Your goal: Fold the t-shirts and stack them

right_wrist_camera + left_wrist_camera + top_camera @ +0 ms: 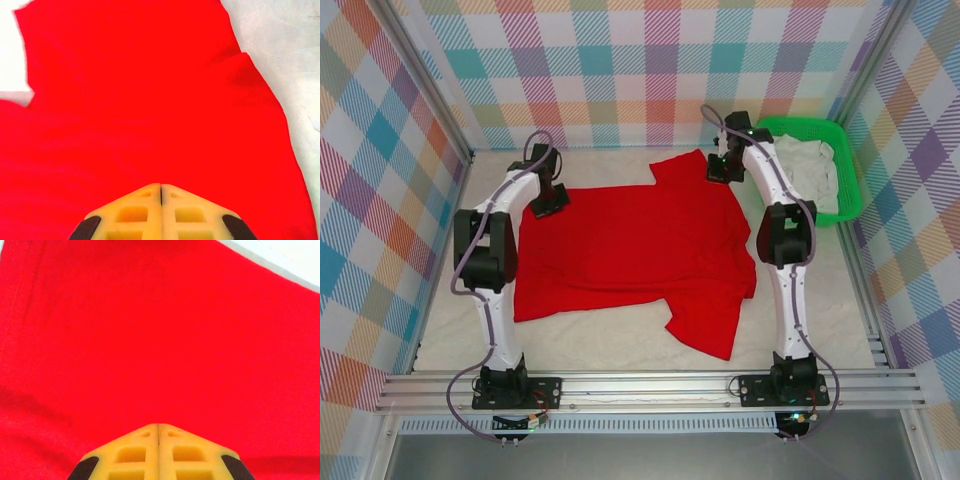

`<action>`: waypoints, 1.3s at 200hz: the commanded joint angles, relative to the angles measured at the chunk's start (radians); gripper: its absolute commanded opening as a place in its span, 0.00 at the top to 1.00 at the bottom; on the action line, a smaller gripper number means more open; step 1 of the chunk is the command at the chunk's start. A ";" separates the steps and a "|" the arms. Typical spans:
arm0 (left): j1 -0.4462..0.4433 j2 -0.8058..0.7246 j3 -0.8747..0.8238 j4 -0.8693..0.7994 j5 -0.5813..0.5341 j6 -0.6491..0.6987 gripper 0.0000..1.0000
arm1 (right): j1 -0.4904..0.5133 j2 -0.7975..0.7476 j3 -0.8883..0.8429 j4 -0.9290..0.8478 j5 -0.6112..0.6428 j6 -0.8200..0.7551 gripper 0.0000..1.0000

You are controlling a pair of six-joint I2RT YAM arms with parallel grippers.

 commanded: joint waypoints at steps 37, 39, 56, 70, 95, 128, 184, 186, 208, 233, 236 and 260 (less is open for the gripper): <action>0.015 0.229 0.250 -0.114 -0.059 -0.016 1.00 | 0.007 0.163 0.124 -0.100 0.005 0.050 1.00; 0.016 0.239 0.261 -0.126 -0.056 -0.016 1.00 | 0.007 0.165 0.124 -0.103 0.003 0.052 1.00; 0.016 0.290 0.301 -0.173 -0.020 -0.023 1.00 | 0.007 0.163 0.094 -0.127 0.000 0.050 1.00; 0.014 0.280 0.249 -0.151 0.008 -0.029 1.00 | 0.009 0.134 0.024 -0.135 0.000 0.040 1.00; 0.011 0.224 0.118 -0.095 0.025 -0.040 1.00 | 0.009 0.026 -0.160 -0.096 -0.011 0.022 1.00; 0.008 0.150 -0.015 -0.041 0.054 -0.047 1.00 | 0.008 -0.108 -0.337 -0.062 -0.013 0.007 1.00; 0.001 0.071 0.000 -0.063 0.088 -0.011 0.98 | 0.008 -0.174 -0.380 -0.068 0.006 0.018 1.00; 0.001 0.067 0.006 -0.068 0.084 -0.009 0.97 | 0.009 -0.176 -0.380 -0.069 0.005 0.019 1.00; 0.007 0.036 0.112 -0.151 0.005 0.012 0.86 | 0.009 -0.209 -0.384 -0.068 -0.013 0.025 1.00; 0.043 0.036 0.223 -0.233 -0.051 0.022 0.83 | 0.009 -0.270 -0.430 -0.051 -0.039 0.033 0.98; 0.050 0.040 0.233 -0.237 -0.051 0.023 0.83 | 0.009 -0.279 -0.441 -0.046 -0.043 0.035 0.97; 0.110 0.087 0.280 -0.244 -0.020 0.025 0.83 | 0.015 -0.359 -0.565 0.009 -0.074 0.049 0.91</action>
